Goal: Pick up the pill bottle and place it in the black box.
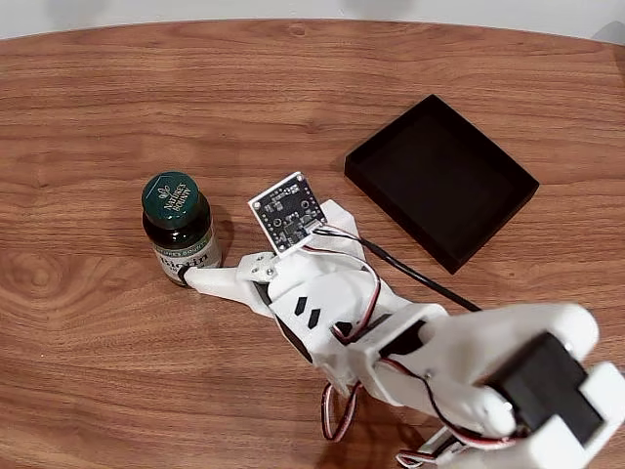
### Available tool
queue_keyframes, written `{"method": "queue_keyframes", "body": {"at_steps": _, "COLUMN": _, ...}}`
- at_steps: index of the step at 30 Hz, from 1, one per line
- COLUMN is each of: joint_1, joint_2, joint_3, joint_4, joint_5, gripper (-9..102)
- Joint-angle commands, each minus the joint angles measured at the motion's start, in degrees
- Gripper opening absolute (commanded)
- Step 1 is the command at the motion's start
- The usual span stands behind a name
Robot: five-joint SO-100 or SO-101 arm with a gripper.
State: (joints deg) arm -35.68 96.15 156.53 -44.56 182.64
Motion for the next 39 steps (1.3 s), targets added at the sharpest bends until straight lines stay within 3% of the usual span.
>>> {"method": "queue_keyframes", "body": {"at_steps": 1, "joint_1": -0.62, "joint_2": -0.97, "joint_3": -4.66, "joint_4": -3.16, "joint_5": 0.62, "gripper": 38}}
{"method": "queue_keyframes", "body": {"at_steps": 25, "joint_1": -4.83, "joint_2": -20.65, "joint_3": -16.70, "joint_4": -14.24, "joint_5": 2.72, "gripper": 41}}
{"method": "queue_keyframes", "body": {"at_steps": 39, "joint_1": -2.02, "joint_2": -28.30, "joint_3": -25.22, "joint_4": -12.83, "joint_5": 1.67, "gripper": 40}}
